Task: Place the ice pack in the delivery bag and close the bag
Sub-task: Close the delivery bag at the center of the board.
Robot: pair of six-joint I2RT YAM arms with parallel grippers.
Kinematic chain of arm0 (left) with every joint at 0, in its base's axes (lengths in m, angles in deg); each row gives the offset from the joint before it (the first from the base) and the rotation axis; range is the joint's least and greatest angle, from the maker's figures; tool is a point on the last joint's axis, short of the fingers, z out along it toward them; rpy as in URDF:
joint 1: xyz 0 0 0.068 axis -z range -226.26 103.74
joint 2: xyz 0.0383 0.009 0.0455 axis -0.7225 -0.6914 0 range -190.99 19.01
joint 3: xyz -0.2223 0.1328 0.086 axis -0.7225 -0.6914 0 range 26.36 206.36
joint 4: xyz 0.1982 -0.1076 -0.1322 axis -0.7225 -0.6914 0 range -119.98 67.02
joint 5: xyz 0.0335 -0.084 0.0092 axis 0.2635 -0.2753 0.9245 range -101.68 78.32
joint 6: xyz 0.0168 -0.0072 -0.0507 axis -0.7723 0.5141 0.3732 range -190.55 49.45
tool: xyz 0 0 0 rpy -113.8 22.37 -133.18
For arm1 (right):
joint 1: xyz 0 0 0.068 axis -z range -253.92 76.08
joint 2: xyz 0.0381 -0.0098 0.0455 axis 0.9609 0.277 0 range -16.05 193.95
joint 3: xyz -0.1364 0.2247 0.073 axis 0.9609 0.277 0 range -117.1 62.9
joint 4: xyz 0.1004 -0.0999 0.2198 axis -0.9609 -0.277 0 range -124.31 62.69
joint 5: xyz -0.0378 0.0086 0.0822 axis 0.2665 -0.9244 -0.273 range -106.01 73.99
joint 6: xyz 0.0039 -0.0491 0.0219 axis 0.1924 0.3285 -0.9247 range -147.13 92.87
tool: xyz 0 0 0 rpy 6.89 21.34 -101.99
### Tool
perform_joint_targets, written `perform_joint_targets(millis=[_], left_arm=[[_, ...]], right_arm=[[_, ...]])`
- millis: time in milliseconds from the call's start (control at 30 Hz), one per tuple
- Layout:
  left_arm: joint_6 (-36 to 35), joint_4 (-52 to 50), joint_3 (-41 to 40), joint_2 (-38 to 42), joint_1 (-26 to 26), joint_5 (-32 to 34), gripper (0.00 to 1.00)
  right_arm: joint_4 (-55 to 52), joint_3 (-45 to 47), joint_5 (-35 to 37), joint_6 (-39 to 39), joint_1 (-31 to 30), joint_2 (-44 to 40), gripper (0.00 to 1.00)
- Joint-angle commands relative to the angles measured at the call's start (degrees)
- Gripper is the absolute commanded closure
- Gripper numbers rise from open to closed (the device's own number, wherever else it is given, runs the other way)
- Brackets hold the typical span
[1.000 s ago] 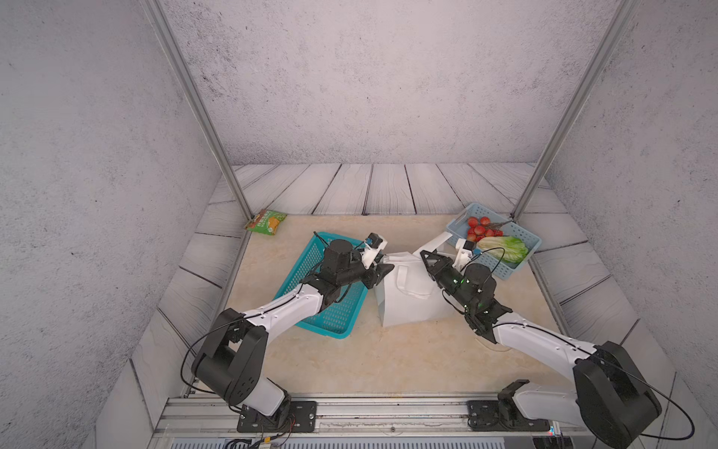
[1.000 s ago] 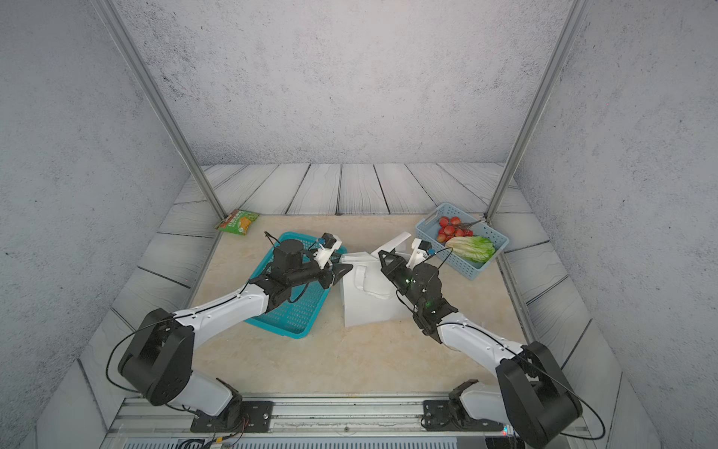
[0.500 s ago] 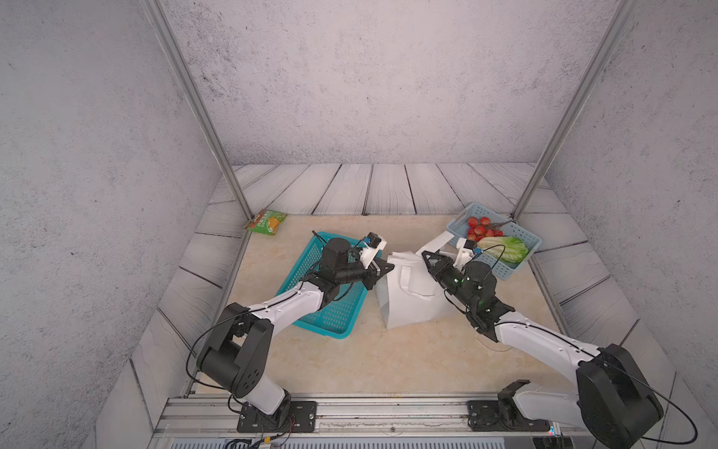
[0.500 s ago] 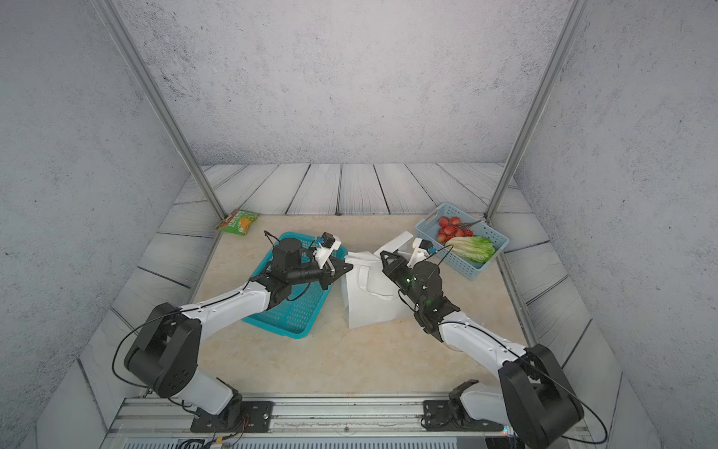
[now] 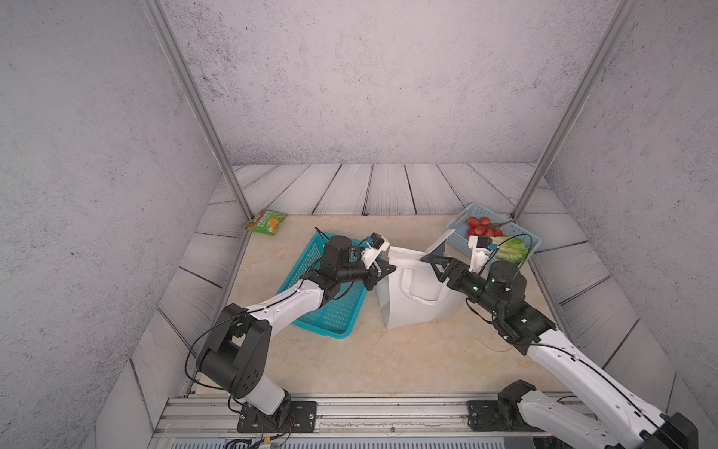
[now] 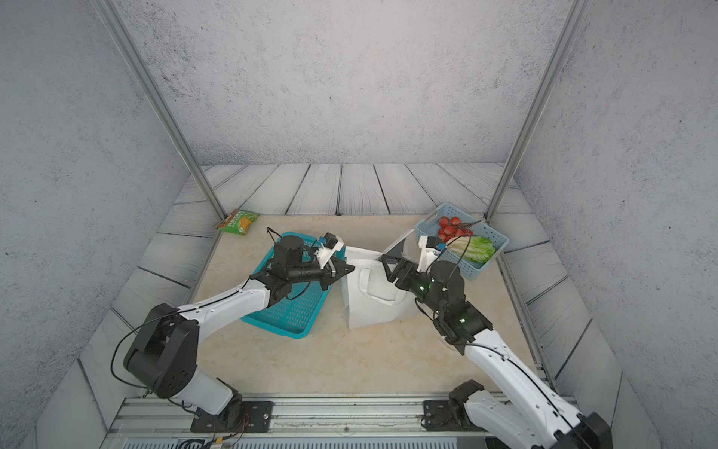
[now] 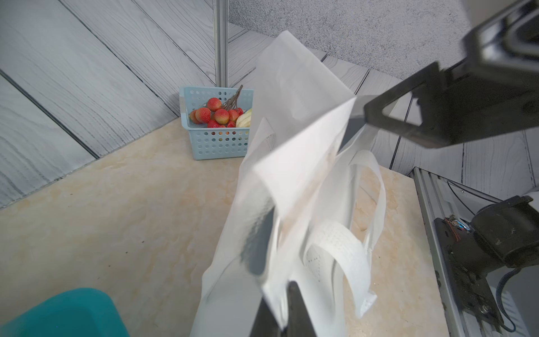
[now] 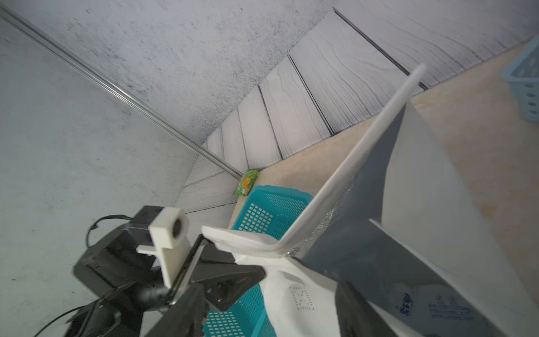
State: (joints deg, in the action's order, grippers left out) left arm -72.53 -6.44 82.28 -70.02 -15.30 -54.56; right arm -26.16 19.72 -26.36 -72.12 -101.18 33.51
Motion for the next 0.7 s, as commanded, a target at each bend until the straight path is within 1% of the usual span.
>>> perform_joint_targets(millis=[0,33,67,100,167,200,233,267,300,333,400,467,567,600,667], left_arm=[[-4.6,-4.7,2.5,1.4,-0.1,-0.3,1.00],[-5.3,-5.6,3.1,1.3,-0.1,-0.8,1.00],[-5.9,-6.3,3.6,1.2,-0.3,-1.2,1.00],[-6.0,-6.6,3.7,1.2,-0.6,-1.5,1.00],[-6.5,-7.3,4.4,1.2,-1.0,-2.8,1.00],[-7.0,-8.3,4.9,1.2,-1.3,-3.5,1.00],[-7.7,-9.7,5.3,1.3,-1.4,-3.9,1.00],[-8.3,-10.3,5.4,1.3,-1.4,-4.3,1.00],[-8.5,-10.4,5.4,1.4,-1.5,-4.4,1.00],[-8.4,-10.1,5.2,1.4,-1.6,-4.6,1.00],[-7.8,-8.8,4.7,1.3,-1.7,-5.0,1.00],[-7.7,-8.6,4.7,1.2,-1.9,-5.7,1.00],[-7.9,-8.7,4.2,1.5,-2.1,-6.4,1.00],[-7.9,-8.6,4.0,1.6,-2.1,-6.6,1.00],[-8.3,-8.6,3.7,1.5,-2.2,-7.4,1.00]], right_arm=[[-20.0,-4.5,-4.2,21.4,1.4,-6.2,0.16],[-23.8,-6.2,-4.7,27.3,2.1,-7.1,0.12],[-28.7,-8.5,-6.3,34.9,3.6,-7.0,0.06],[-32.5,-10.5,-8.8,44.2,4.8,-5.9,0.04],[-39.0,-14.3,-11.6,59.8,6.4,-2.5,0.02],[-42.0,-16.1,-11.6,68.4,6.8,-0.7,0.02],[-42.5,-17.3,-9.8,73.0,6.8,1.1,0.02],[-41.8,-18.2,-6.3,75.4,7.0,2.3,0.01],[-41.6,-19.1,-5.1,78.4,7.9,4.4,0.01],[-41.0,-19.8,-5.1,79.8,8.6,6.1,0.01],[-40.6,-20.1,-5.6,79.9,9.0,9.0,0.01],[-39.8,-19.0,-7.0,78.1,9.5,10.5,0.02],[-36.1,-15.7,-5.1,75.4,12.1,10.6,0.07],[-34.7,-14.9,-5.2,75.2,12.8,10.7,0.10],[-33.5,-14.5,-6.9,75.6,13.1,11.5,0.19]])
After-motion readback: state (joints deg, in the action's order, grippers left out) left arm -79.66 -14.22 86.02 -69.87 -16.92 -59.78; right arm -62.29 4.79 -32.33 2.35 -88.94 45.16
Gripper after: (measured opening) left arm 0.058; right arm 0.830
